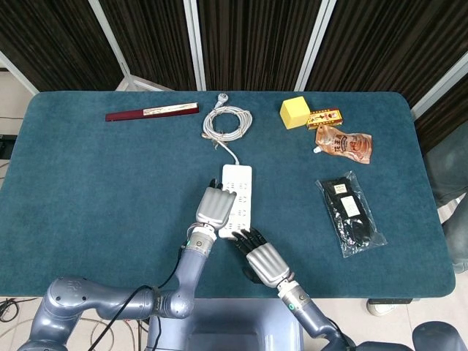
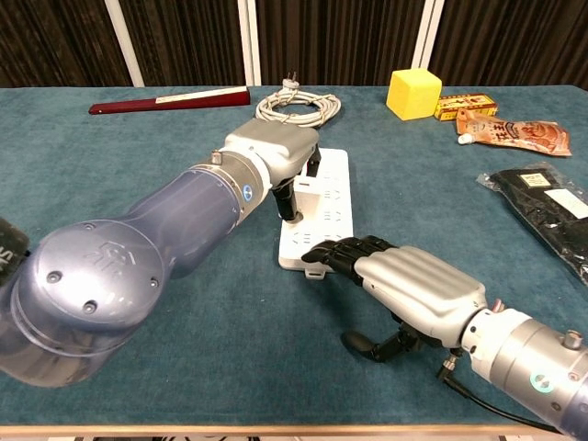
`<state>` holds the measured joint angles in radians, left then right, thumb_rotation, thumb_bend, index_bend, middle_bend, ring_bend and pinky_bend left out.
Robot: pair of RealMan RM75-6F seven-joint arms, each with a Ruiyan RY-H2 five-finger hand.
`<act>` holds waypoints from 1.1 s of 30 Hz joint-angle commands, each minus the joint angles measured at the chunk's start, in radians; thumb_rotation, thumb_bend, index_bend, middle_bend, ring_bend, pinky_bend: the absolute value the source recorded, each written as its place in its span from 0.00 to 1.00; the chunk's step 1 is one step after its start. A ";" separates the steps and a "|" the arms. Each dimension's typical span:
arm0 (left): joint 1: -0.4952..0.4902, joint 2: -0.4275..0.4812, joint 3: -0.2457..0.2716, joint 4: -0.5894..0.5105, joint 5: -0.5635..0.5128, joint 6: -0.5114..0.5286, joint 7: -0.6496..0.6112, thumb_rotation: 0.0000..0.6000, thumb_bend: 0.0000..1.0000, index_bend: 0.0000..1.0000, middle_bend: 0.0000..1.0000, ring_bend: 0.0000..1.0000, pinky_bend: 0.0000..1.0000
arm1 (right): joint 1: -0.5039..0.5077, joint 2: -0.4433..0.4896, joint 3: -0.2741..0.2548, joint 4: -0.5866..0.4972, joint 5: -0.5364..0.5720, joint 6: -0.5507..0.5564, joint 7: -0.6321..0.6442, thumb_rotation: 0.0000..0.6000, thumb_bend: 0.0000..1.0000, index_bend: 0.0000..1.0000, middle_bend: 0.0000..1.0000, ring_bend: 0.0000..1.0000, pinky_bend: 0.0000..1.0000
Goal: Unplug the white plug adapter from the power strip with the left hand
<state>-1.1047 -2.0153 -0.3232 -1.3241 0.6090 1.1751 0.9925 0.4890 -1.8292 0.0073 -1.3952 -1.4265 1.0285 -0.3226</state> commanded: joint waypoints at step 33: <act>0.045 0.006 0.003 0.002 0.021 0.004 -0.021 1.00 0.36 0.73 0.76 0.29 0.19 | -0.006 -0.013 -0.015 0.011 -0.001 -0.001 0.002 1.00 0.48 0.10 0.13 0.04 0.07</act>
<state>-1.0619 -2.0113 -0.3217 -1.3226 0.6316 1.1798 0.9712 0.4829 -1.8416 -0.0074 -1.3837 -1.4275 1.0280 -0.3199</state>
